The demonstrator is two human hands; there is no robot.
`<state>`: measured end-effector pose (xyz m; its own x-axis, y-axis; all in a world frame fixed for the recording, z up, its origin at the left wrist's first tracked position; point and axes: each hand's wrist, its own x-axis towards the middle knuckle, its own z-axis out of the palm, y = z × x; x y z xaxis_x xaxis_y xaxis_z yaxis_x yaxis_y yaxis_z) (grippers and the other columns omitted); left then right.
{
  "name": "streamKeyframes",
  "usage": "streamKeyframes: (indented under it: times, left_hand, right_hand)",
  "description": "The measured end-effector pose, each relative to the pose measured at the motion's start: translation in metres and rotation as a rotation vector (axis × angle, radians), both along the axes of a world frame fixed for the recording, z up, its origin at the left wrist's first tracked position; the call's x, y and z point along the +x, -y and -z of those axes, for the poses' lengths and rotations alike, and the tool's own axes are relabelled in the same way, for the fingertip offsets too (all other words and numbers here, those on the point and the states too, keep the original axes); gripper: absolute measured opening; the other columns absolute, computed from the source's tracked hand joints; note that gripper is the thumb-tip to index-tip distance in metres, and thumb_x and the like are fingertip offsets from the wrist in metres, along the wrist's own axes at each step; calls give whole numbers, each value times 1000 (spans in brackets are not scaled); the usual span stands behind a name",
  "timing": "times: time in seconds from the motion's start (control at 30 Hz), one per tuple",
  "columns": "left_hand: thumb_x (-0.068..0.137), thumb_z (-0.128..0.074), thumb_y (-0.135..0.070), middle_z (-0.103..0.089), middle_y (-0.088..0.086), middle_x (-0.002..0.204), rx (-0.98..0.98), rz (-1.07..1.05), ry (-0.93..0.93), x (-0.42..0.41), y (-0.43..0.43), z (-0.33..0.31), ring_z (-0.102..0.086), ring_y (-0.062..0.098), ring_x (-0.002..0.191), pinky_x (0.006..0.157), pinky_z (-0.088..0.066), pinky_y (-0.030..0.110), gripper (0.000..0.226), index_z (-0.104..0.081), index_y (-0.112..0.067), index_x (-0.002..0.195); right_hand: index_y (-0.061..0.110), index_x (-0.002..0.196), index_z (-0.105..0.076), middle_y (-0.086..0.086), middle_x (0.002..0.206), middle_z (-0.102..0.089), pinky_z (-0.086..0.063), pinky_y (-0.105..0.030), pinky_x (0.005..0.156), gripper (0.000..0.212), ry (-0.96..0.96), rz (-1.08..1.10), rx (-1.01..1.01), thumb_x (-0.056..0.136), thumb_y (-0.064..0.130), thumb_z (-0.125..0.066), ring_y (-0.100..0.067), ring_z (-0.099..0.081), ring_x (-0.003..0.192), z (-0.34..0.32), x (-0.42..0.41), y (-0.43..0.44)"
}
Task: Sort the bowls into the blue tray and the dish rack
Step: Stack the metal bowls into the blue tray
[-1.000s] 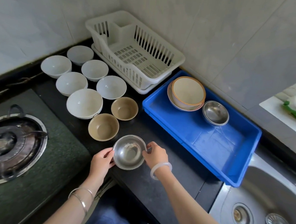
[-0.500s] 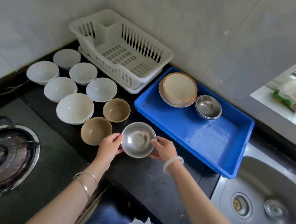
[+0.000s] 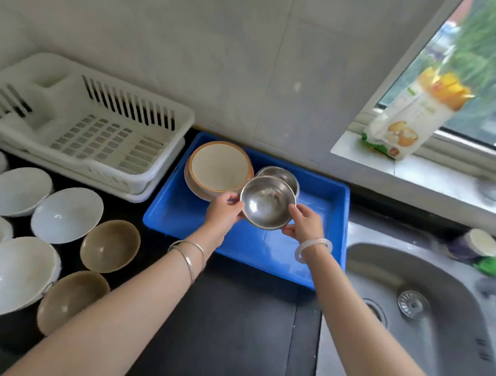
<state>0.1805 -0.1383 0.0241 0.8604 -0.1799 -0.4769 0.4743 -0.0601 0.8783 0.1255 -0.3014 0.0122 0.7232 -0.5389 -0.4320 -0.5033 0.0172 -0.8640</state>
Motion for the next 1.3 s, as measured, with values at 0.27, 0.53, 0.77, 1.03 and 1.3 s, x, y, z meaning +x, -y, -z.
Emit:
streamKeyframes:
  times: [0.27,0.53,0.77,1.03,1.3]
  left_hand:
    - [88,-48,-1,-65,12,101,178,92,34,53,63,20,-61,27,92,94,-51,45,25,-63,-7,106]
    - [86,-47,-4,-66,15,105,557,254,267,67,87,29,-59,32,93,67,-43,32,25,-61,-6,107]
    - [90,-44,-10,-62,18,112,627,238,291,58,96,31,-58,37,101,80,-49,43,29,-54,-5,117]
    - [91,-42,-10,-61,19,108,554,212,294,44,91,37,-57,36,98,76,-47,38,28,-54,-9,116]
    - [95,-35,-16,-60,24,104,616,281,345,31,85,38,-56,38,91,67,-42,37,31,-50,-7,121]
  right_hand:
    - [4,91,-64,-12,78,-59,-53,-49,87,21,-87,61,-107,90,10,-44,-28,-61,64,7,45,41]
    - [11,98,-68,-8,74,-65,-50,-30,71,29,-138,19,-223,88,9,-41,-18,-63,64,18,65,55]
    - [5,98,-67,-19,90,-70,-53,-41,80,28,-131,-45,-299,87,7,-41,-34,-66,87,31,70,53]
    - [10,119,-58,-16,122,-53,-32,-24,79,31,-94,-150,-362,93,15,-41,-26,-51,105,40,58,54]
    - [12,128,-52,-11,128,-58,-33,-26,78,37,-190,-246,-349,97,24,-37,-29,-53,113,27,48,57]
